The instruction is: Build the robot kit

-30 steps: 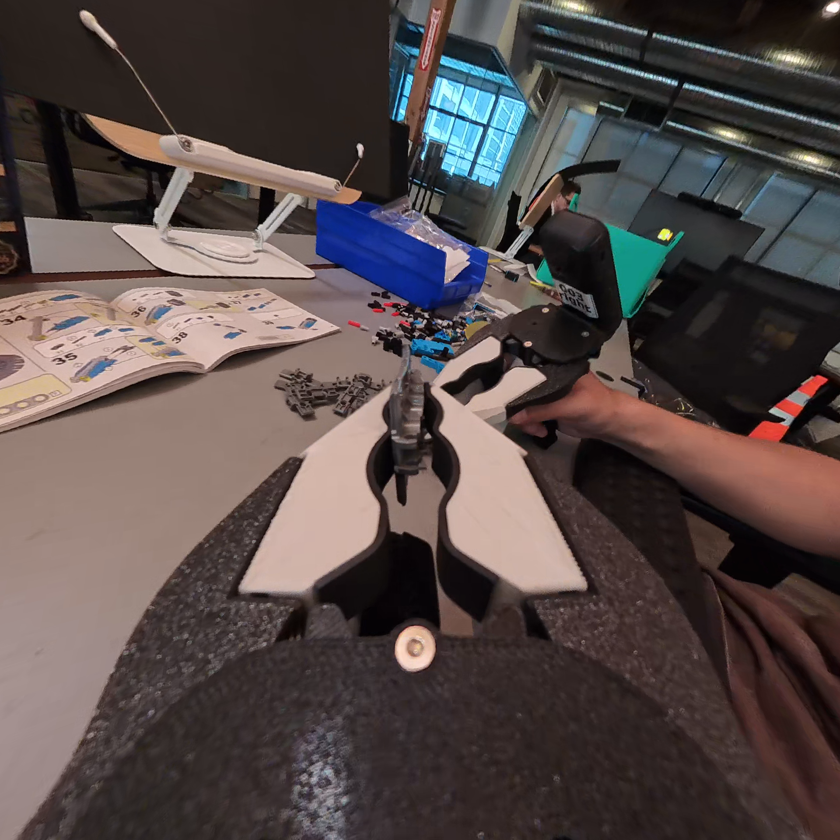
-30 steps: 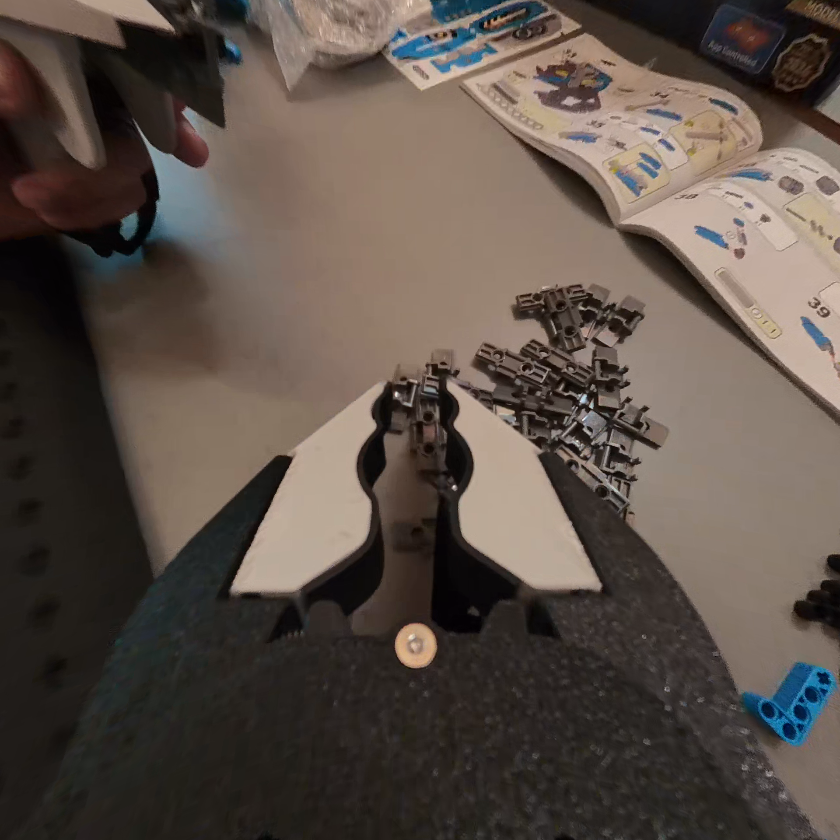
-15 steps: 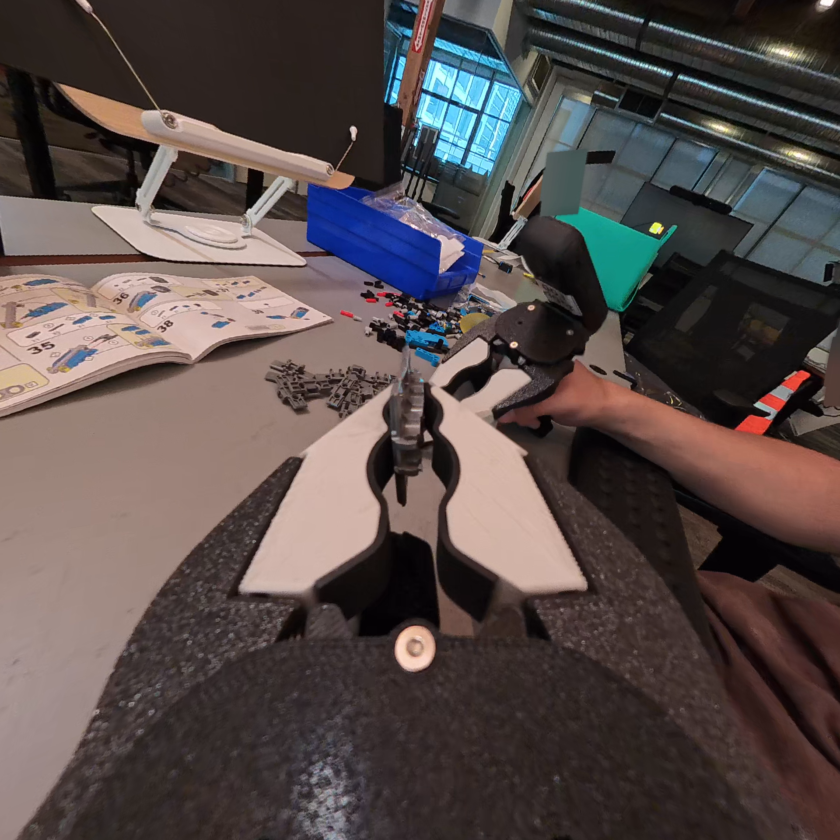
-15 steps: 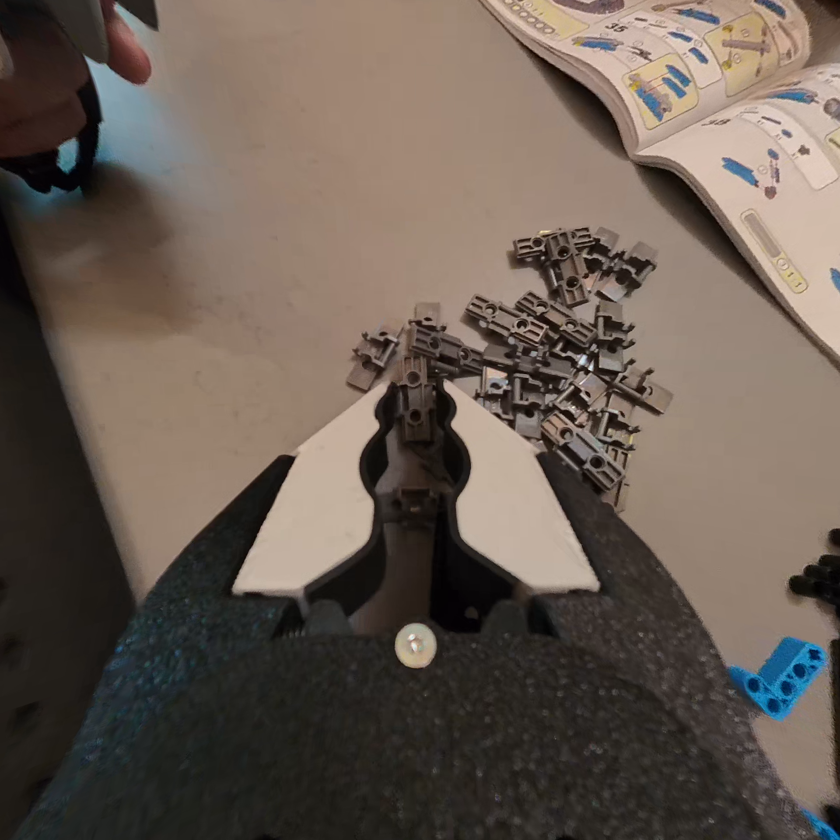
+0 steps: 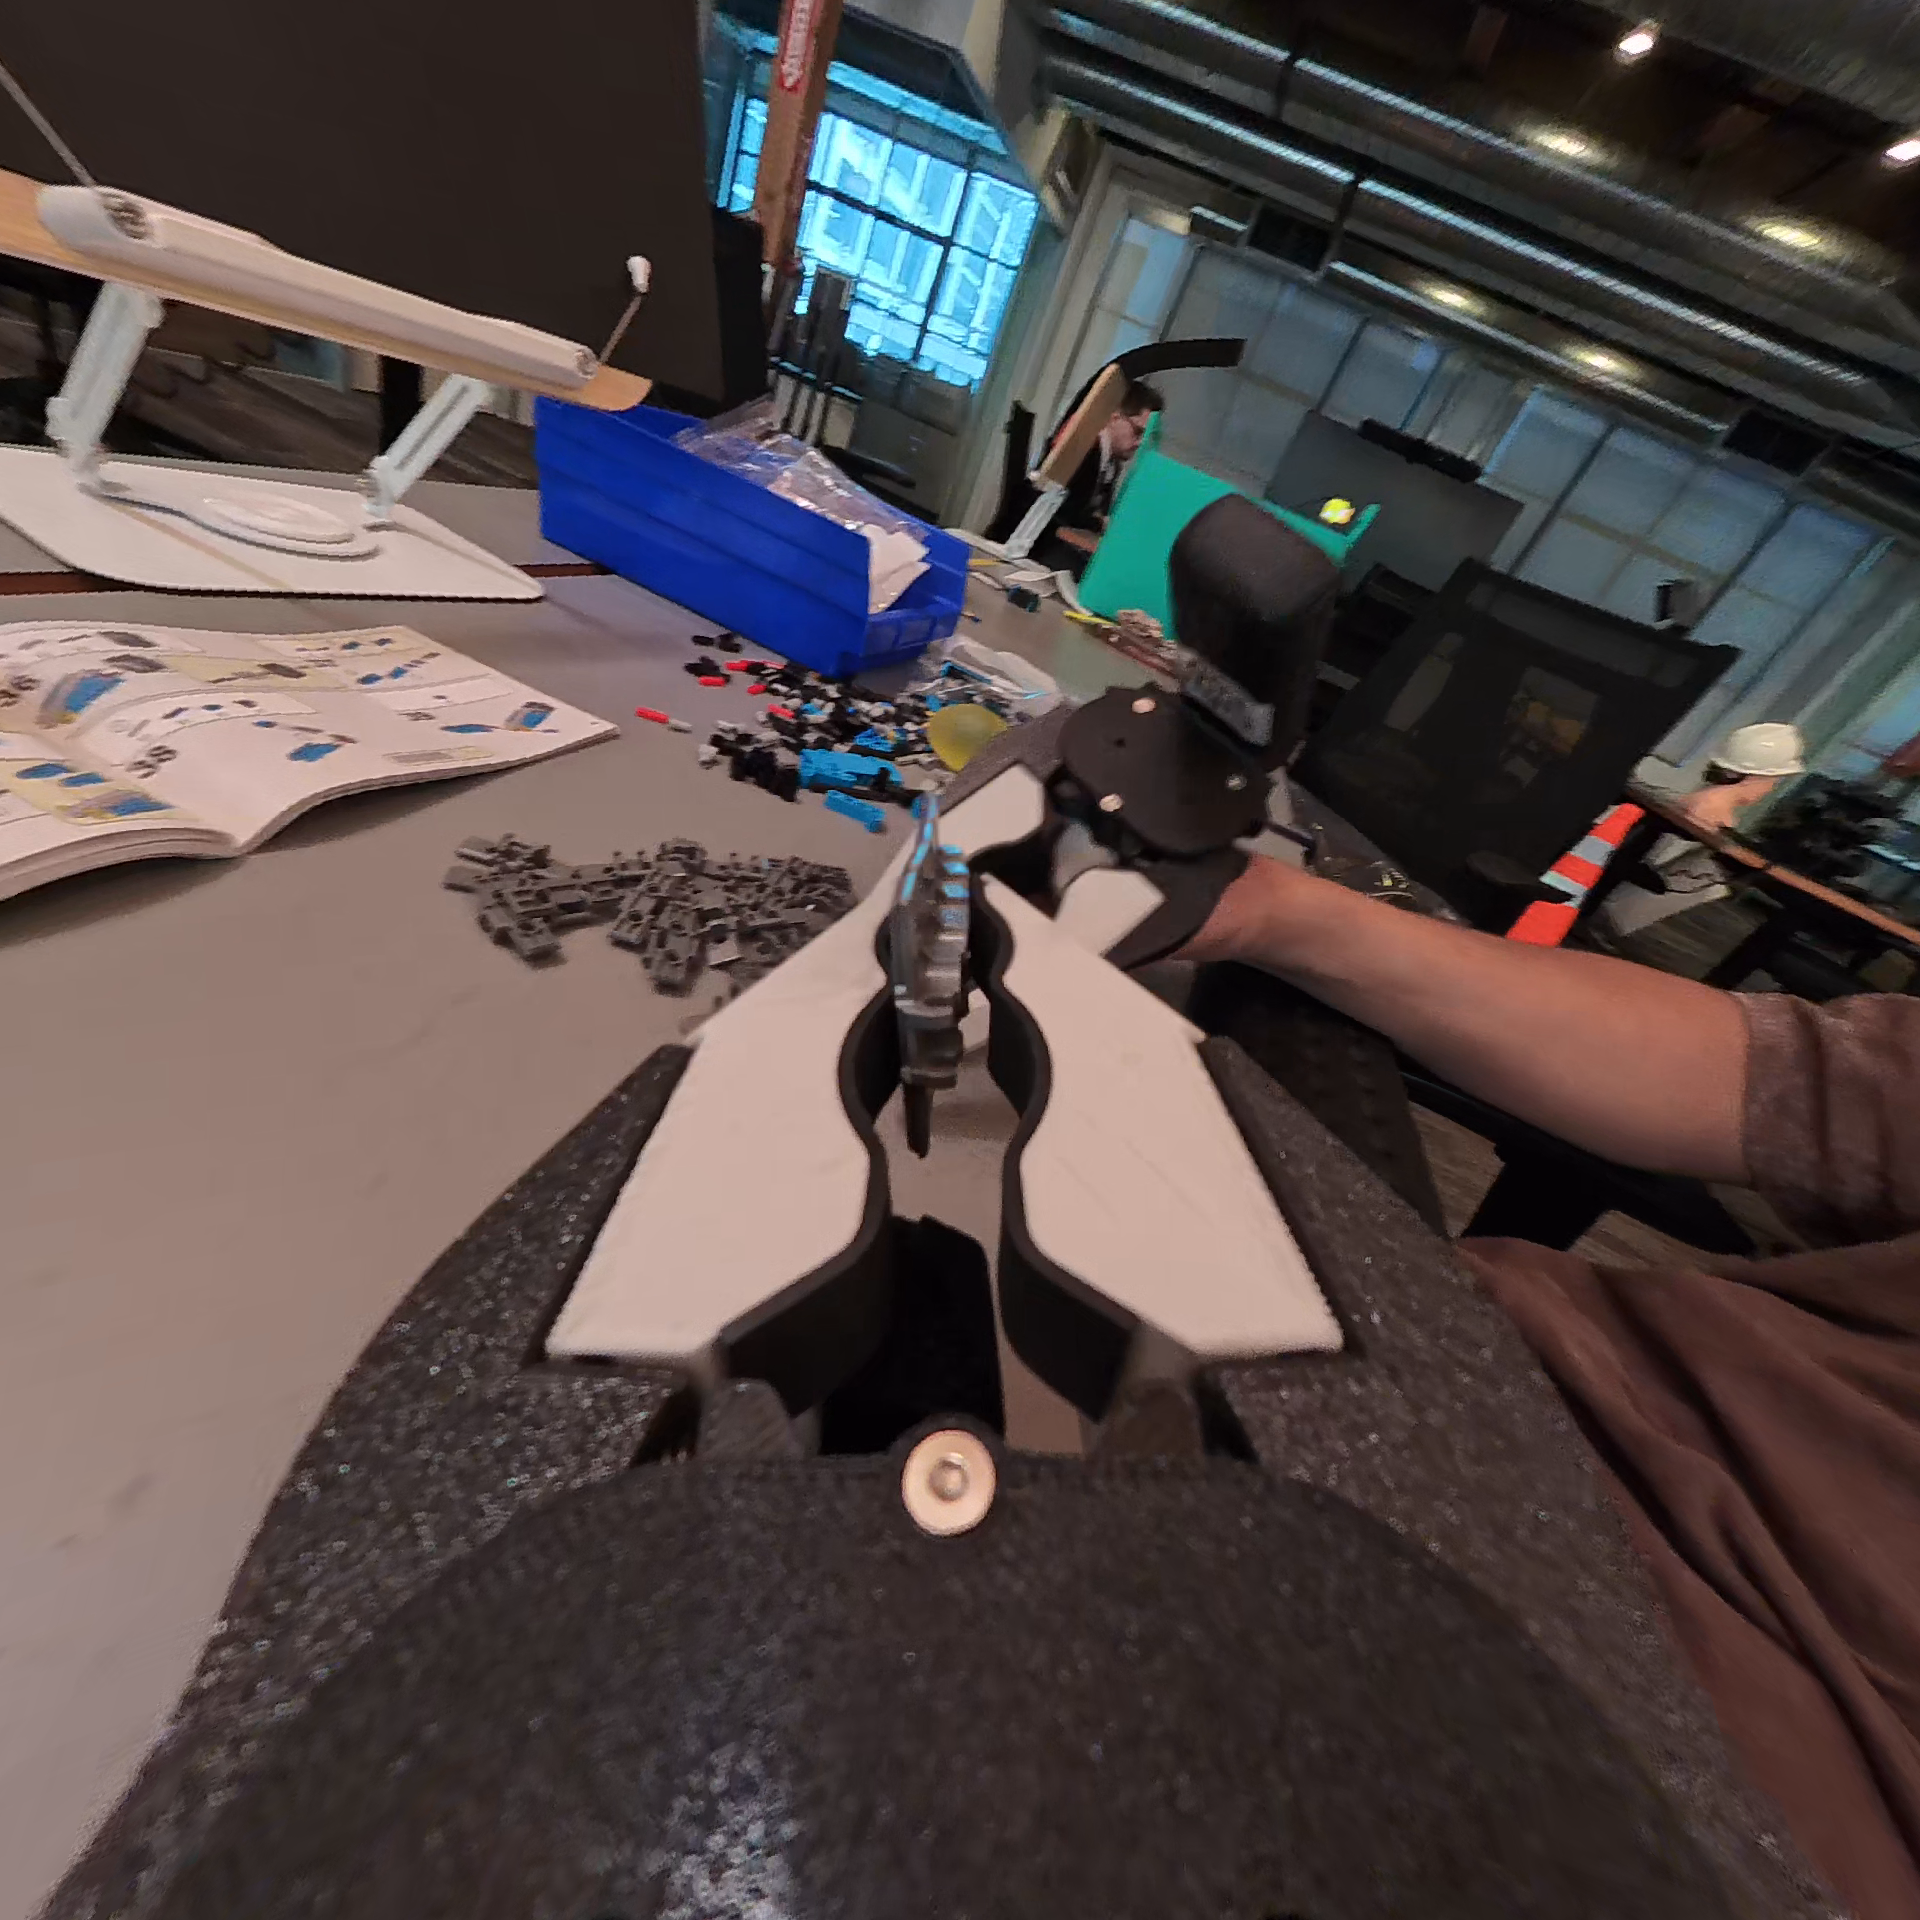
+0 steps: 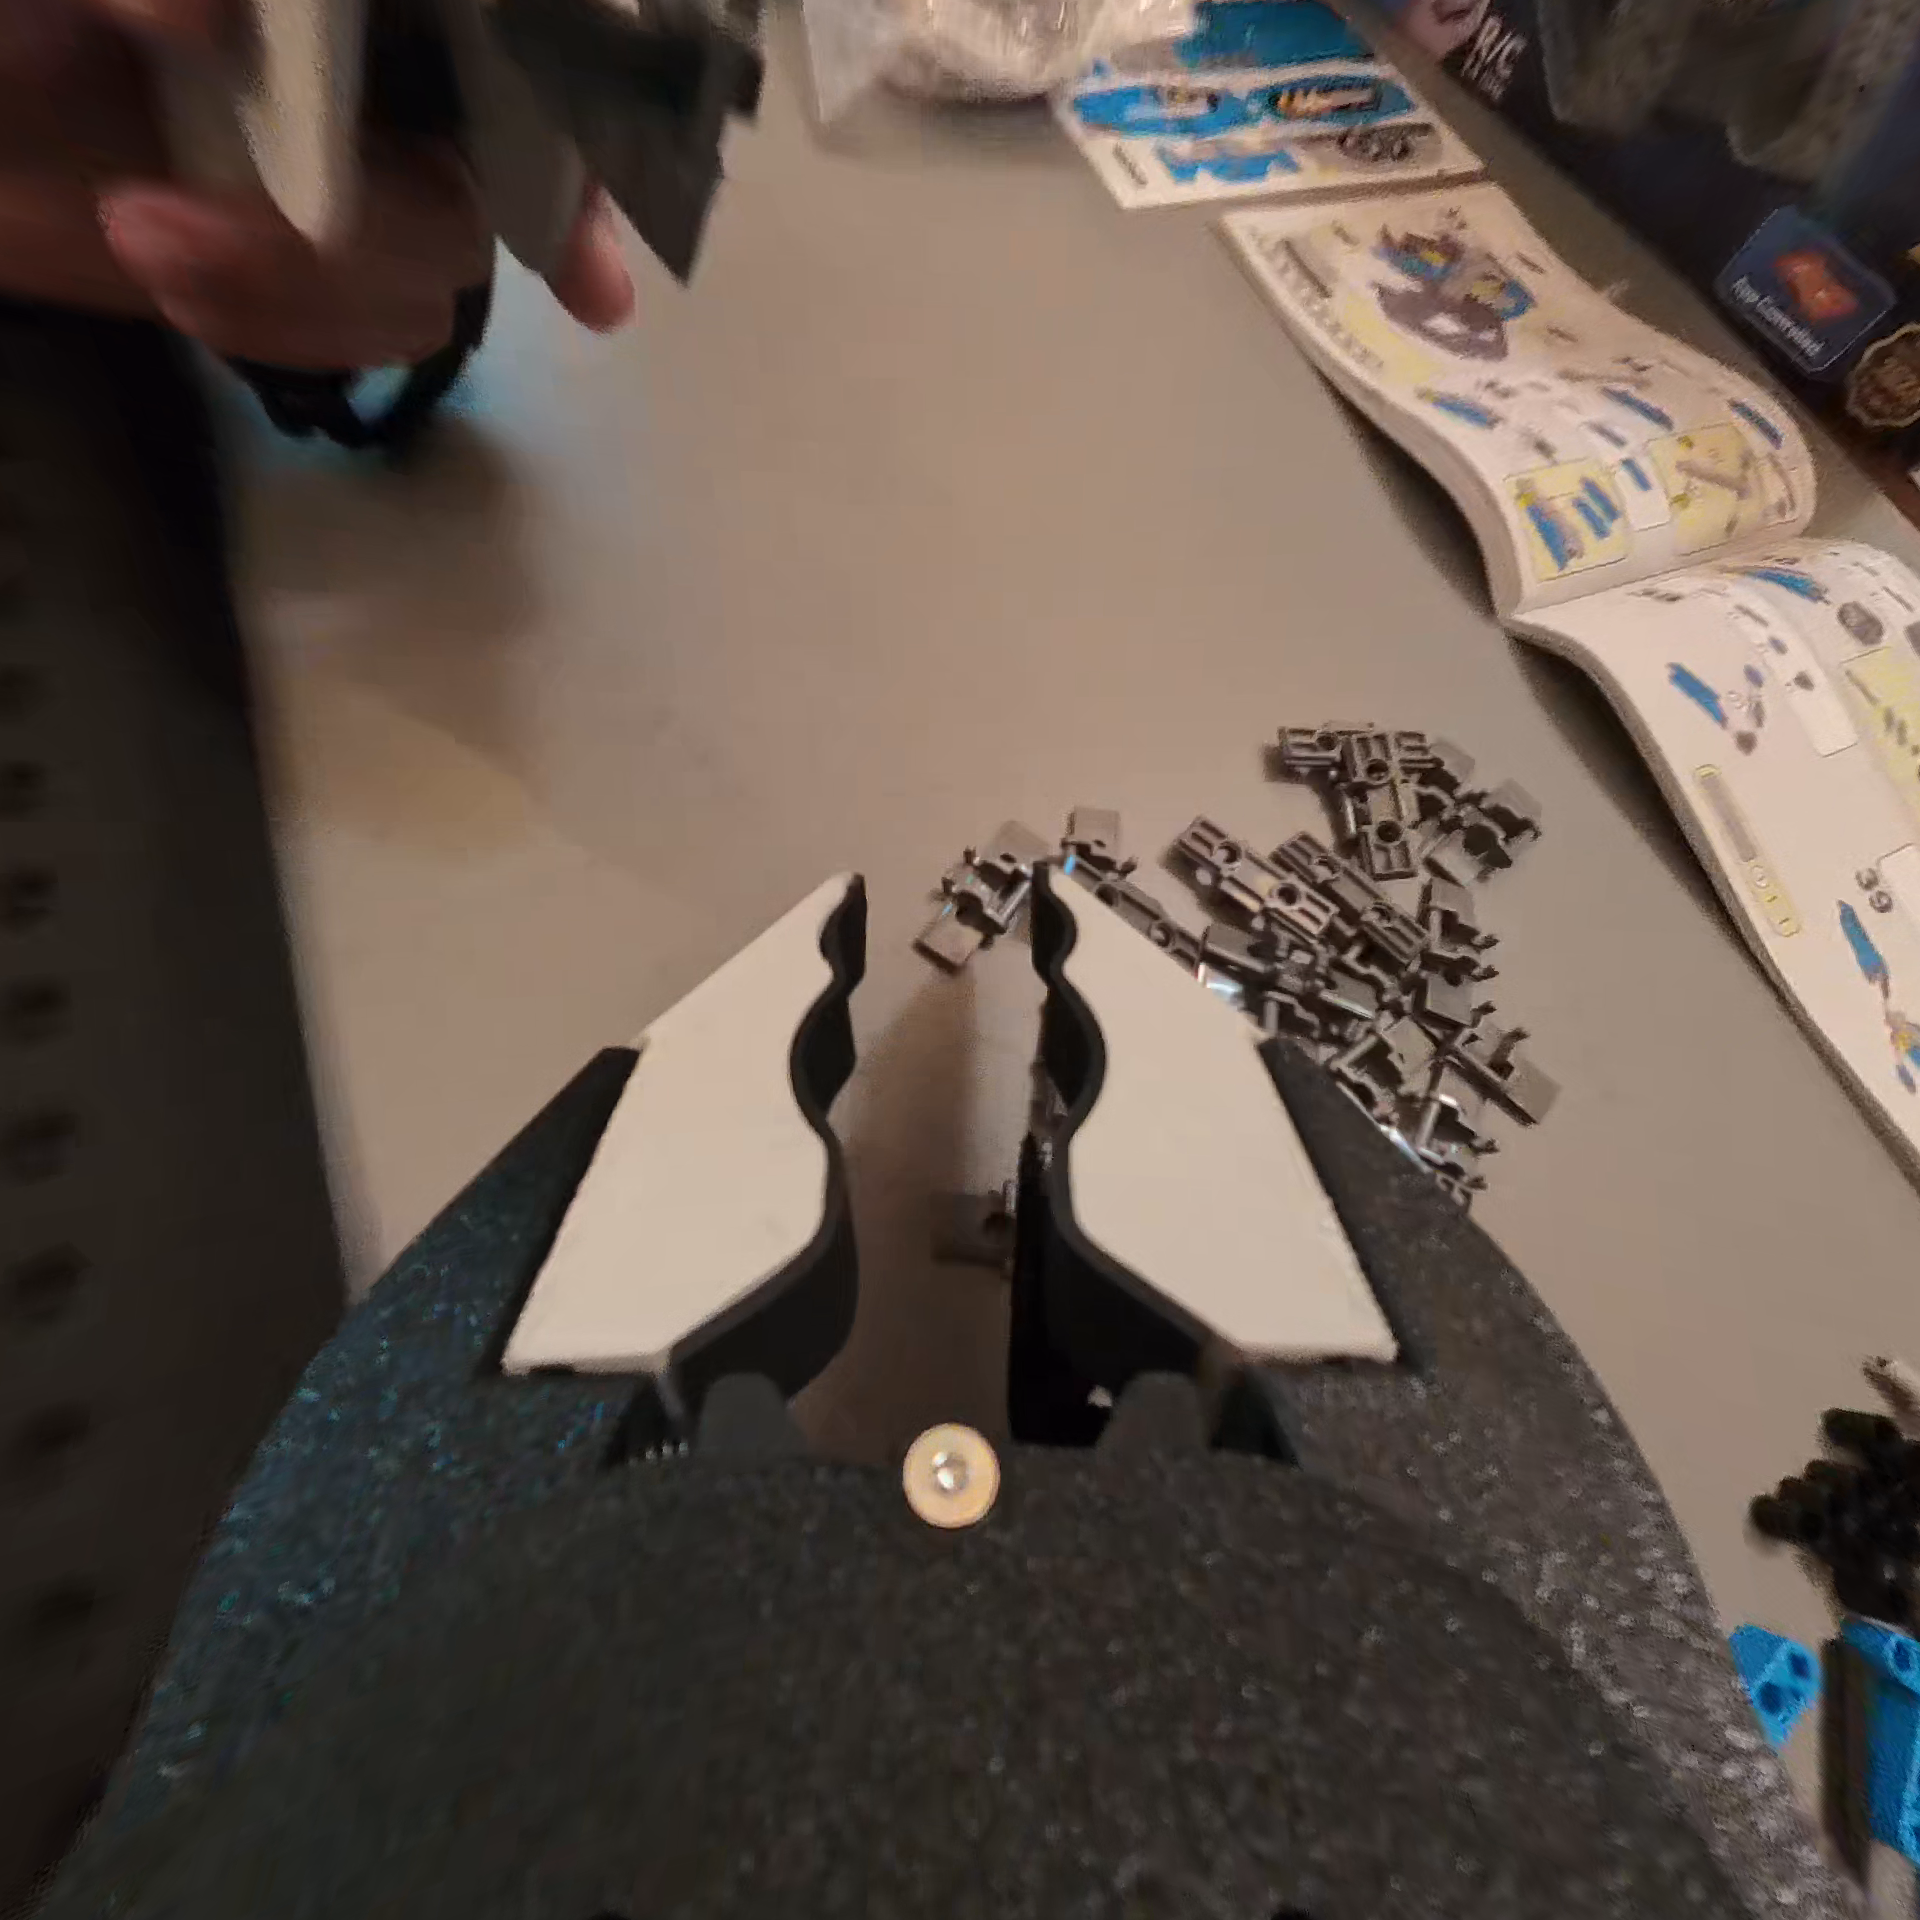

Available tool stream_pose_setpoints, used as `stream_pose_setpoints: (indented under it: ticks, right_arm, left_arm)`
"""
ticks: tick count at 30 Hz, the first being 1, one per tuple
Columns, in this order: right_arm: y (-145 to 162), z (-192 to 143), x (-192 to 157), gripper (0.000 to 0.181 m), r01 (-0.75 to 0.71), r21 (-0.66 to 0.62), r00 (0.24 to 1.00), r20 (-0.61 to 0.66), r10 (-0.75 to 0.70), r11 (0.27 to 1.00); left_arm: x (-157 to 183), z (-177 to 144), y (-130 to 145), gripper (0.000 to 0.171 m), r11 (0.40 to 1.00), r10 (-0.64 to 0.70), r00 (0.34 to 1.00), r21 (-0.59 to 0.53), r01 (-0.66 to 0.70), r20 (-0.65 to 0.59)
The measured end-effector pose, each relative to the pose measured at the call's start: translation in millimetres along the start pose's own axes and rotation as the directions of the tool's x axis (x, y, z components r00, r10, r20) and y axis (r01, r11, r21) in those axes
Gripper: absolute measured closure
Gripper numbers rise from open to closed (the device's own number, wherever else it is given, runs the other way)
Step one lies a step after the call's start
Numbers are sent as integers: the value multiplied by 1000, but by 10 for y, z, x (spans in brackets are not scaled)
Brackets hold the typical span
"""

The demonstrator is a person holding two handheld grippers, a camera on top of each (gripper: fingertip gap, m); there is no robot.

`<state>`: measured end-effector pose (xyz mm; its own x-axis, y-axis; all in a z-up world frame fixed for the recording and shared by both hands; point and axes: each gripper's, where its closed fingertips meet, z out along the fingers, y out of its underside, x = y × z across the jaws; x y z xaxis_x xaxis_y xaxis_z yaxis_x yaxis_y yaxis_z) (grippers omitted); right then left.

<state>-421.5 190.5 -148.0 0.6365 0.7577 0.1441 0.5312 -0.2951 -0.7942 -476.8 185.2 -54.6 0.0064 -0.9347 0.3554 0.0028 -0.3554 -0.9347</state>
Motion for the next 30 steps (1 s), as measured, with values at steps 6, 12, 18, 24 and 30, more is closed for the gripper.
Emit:
stream_pose_setpoints:
  ticks: [6, 12, 18, 24, 30]
  right_arm:
    - [21, 142, -50, 153, -58, -49, 994, 86, 62, 997]
    - [85, 130, -196, 160, -19, -77, 992, 127, 28, 997]
    - [58, 18, -291, 157, -39, -33, 976, 215, 45, 999]
    - [134, 46, -328, 157, -22, -70, 975, 219, 37, 997]
    - [-203, -52, -532, 159, -55, 78, 953, 300, 29, 995]
  left_arm:
    - [78, 30, 20, 164, 1000, -30, 998, -9, 29, -62]
    - [22, 2, -10, 164, 997, -76, 995, 10, 77, -58]
    - [-5, -5, -6, 164, 996, -85, 995, 10, 86, -48]
    - [2, 20, 29, 164, 997, -82, 996, -10, 81, -48]
    - [37, 25, 33, 164, 995, -101, 992, -13, 100, -79]
